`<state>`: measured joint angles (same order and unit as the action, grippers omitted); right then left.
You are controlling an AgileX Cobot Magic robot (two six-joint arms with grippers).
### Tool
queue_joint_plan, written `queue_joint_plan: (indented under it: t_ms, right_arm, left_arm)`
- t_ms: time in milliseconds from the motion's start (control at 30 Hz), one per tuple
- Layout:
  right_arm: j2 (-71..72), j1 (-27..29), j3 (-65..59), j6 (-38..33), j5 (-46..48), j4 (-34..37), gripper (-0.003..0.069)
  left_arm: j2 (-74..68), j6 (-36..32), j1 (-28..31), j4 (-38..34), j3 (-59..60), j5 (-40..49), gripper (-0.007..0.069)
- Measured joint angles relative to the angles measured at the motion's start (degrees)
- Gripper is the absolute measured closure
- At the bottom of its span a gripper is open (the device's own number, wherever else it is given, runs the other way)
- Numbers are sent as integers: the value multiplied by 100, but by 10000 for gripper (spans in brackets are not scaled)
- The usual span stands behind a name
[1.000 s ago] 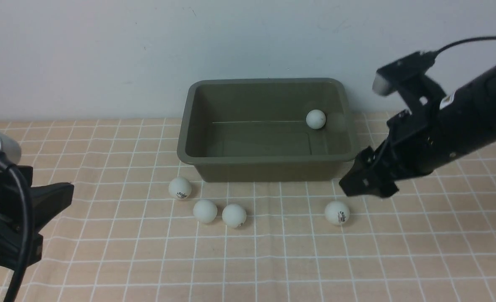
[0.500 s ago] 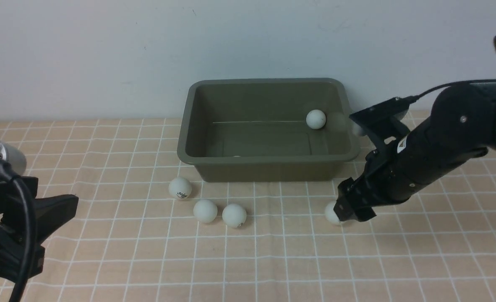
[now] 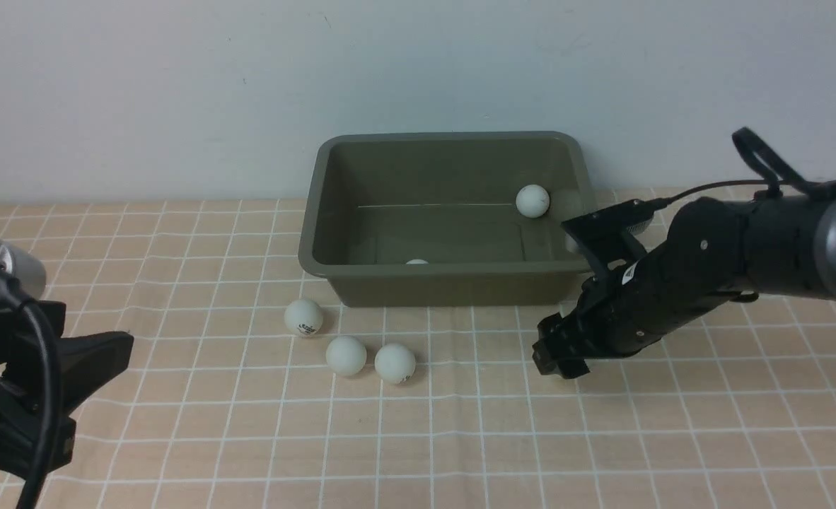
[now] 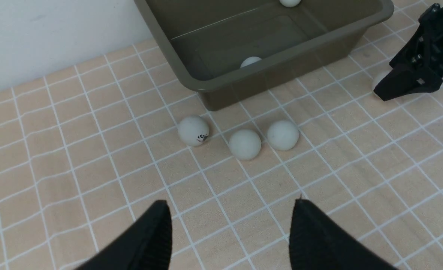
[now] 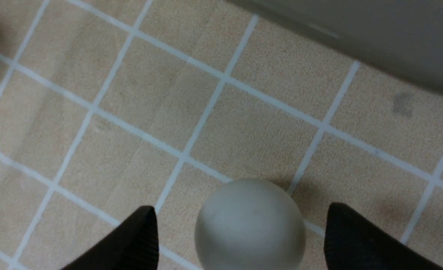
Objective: Put the table tennis balls into the box on the light coffee tablecloth.
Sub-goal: 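Reach for and grasp a ping pong ball on the table, then release the ping pong ball into the bin and lift the gripper away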
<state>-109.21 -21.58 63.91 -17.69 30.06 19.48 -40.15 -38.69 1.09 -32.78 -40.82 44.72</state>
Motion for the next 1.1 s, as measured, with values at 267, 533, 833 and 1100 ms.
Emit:
queue_joint_plan:
  t_ms: [267, 533, 833, 1100]
  right_arm:
    - [-35, 0, 0, -17, -117, -171, 299]
    - [1219, 395, 0, 673, 542, -1704, 295]
    - [1793, 356, 260, -496, 383, -498, 295]
    - [591, 187, 1649, -1377, 215, 940, 295]
  left_arm:
    - [0, 0, 0, 0, 0, 0, 274]
    - [0, 0, 0, 0, 0, 6, 274]
    - [0, 0, 0, 0, 0, 25, 274]
    - [0, -7, 0, 0, 0, 53, 274]
